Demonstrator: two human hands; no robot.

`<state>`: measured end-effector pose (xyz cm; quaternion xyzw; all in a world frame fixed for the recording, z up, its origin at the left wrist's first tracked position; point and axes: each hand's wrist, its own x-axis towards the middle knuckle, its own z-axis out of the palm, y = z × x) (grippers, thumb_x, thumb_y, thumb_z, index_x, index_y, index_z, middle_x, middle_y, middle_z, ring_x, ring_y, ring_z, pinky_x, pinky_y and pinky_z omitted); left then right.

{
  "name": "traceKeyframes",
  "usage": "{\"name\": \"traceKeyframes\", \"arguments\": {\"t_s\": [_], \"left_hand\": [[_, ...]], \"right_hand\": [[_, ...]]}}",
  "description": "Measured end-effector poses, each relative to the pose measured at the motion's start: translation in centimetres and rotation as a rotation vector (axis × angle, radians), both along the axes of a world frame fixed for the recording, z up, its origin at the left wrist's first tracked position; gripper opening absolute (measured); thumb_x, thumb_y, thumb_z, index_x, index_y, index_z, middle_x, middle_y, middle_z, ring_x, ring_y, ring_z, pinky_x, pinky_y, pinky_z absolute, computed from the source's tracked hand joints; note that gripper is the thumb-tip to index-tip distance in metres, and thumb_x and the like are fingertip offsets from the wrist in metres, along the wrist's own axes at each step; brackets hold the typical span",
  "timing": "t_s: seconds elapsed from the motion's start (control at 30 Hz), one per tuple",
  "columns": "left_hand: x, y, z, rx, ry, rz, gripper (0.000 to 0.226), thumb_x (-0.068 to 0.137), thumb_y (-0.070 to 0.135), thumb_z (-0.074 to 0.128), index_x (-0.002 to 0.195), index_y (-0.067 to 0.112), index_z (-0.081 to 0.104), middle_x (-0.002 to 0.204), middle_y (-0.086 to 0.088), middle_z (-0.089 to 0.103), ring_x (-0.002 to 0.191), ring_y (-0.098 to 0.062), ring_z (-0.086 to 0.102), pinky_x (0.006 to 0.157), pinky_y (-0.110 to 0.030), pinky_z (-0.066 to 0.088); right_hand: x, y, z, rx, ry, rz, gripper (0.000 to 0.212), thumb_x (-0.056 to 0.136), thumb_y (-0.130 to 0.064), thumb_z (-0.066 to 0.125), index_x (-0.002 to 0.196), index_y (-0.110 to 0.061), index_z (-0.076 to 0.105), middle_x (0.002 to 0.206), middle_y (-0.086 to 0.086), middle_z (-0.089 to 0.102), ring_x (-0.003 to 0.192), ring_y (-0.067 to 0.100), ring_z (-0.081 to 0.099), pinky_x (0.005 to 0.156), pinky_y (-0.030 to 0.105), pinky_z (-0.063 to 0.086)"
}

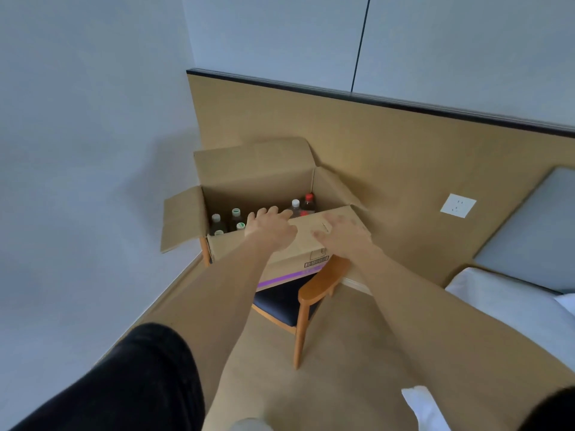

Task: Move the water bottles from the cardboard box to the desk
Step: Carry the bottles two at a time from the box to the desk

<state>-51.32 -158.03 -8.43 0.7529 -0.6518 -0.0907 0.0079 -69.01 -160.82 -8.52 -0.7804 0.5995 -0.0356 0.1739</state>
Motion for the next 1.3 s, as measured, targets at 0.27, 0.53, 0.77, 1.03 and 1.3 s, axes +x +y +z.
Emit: {"name": "traceKeyframes", "arguments": {"t_s": [0.27, 0.53, 0.77, 1.03, 1.3], "left_hand": [[1.8, -9.2, -2.3, 0.005, 0.033, 0.035, 0.051, 0.101, 0.04, 0.037, 0.151, 0.029, 0.04, 0.152, -0.007, 0.043, 0.141, -0.032, 0.037, 0.115, -0.05, 0.028], [7.4, -19.3, -5.6, 0.032, 0.073, 0.082, 0.052, 0.103, 0.04, 0.036, 0.153, 0.027, 0.036, 0.154, -0.009, 0.042, 0.141, -0.034, 0.037, 0.116, -0.049, 0.028], [12.2, -25.0, -8.1, 0.07, 0.084, 0.147, 0.044, 0.104, 0.037, 0.035, 0.14, 0.016, 0.047, 0.142, -0.013, 0.052, 0.13, -0.035, 0.048, 0.111, -0.05, 0.037], [16.0, -27.3, -12.6, 0.085, 0.17, 0.233, 0.05, 0.104, 0.04, 0.035, 0.15, 0.023, 0.04, 0.146, -0.01, 0.05, 0.131, -0.034, 0.048, 0.107, -0.049, 0.038], [18.9, -26.9, -15.9, 0.193, 0.177, 0.359, 0.052, 0.104, 0.04, 0.036, 0.155, 0.028, 0.034, 0.154, -0.008, 0.042, 0.137, -0.035, 0.042, 0.11, -0.049, 0.034]], "right_hand": [[0.6, -8.8, -1.2, -0.02, -0.022, 0.041, 0.063, 0.099, -0.055, 0.046, 0.155, -0.03, 0.032, 0.156, 0.004, 0.041, 0.143, 0.029, 0.037, 0.116, 0.046, 0.033], [5.1, -21.4, -2.8, 0.021, 0.041, 0.1, 0.06, 0.097, -0.055, 0.049, 0.152, -0.033, 0.037, 0.148, 0.002, 0.05, 0.132, 0.028, 0.048, 0.107, 0.046, 0.042], [9.0, -28.7, -5.8, 0.103, 0.048, 0.166, 0.063, 0.098, -0.053, 0.048, 0.155, -0.031, 0.033, 0.152, 0.003, 0.046, 0.139, 0.028, 0.042, 0.112, 0.048, 0.038], [11.5, -33.8, -8.9, 0.161, 0.107, 0.21, 0.062, 0.099, -0.052, 0.05, 0.154, -0.031, 0.034, 0.153, 0.005, 0.045, 0.138, 0.029, 0.043, 0.111, 0.046, 0.04], [13.2, -36.5, -12.8, 0.268, 0.099, 0.281, 0.06, 0.1, -0.05, 0.051, 0.154, -0.029, 0.036, 0.156, 0.005, 0.043, 0.141, 0.029, 0.041, 0.114, 0.046, 0.037]]}}
